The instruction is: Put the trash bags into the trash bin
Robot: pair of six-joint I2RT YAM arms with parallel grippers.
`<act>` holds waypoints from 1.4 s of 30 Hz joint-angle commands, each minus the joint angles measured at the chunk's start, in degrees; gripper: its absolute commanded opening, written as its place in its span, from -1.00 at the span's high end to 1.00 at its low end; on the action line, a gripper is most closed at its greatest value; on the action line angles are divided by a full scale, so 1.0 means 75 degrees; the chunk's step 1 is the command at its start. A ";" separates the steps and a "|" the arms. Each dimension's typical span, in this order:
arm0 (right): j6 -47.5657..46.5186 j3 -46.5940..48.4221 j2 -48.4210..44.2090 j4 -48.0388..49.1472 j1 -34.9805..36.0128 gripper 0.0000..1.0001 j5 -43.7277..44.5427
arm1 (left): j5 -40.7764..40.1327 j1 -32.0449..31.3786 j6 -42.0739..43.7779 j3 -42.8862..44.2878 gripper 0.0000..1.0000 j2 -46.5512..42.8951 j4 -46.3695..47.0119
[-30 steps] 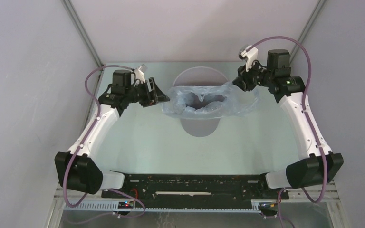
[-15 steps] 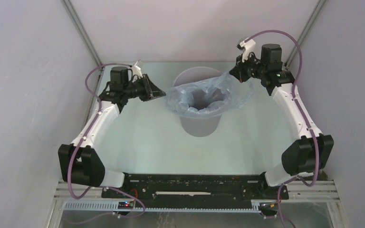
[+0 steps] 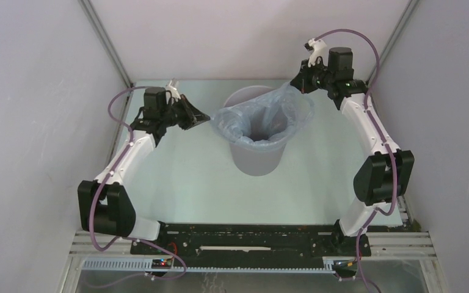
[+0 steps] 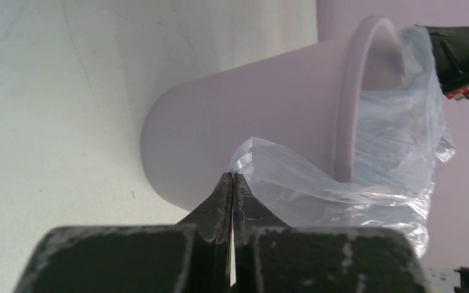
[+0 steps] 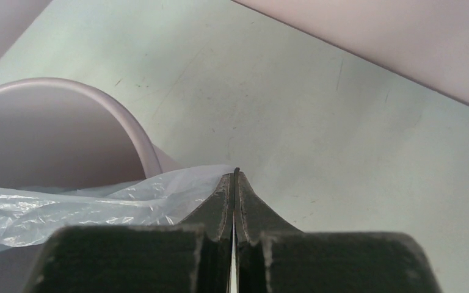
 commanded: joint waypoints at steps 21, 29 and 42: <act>0.3123 0.1427 0.1573 0.0353 0.0349 1.00 -0.0276 | -0.1798 -0.0319 -0.0113 -0.0873 0.99 0.1176 0.0021; 0.3632 0.1440 0.1911 0.0238 0.0393 1.00 -0.0079 | -0.1829 -0.0507 0.0036 -0.0729 1.00 0.1343 -0.0293; 0.4247 0.0841 0.1872 -0.0125 0.0371 1.00 0.0279 | -0.1797 -0.0578 0.0186 -0.0436 1.00 0.0984 -0.0796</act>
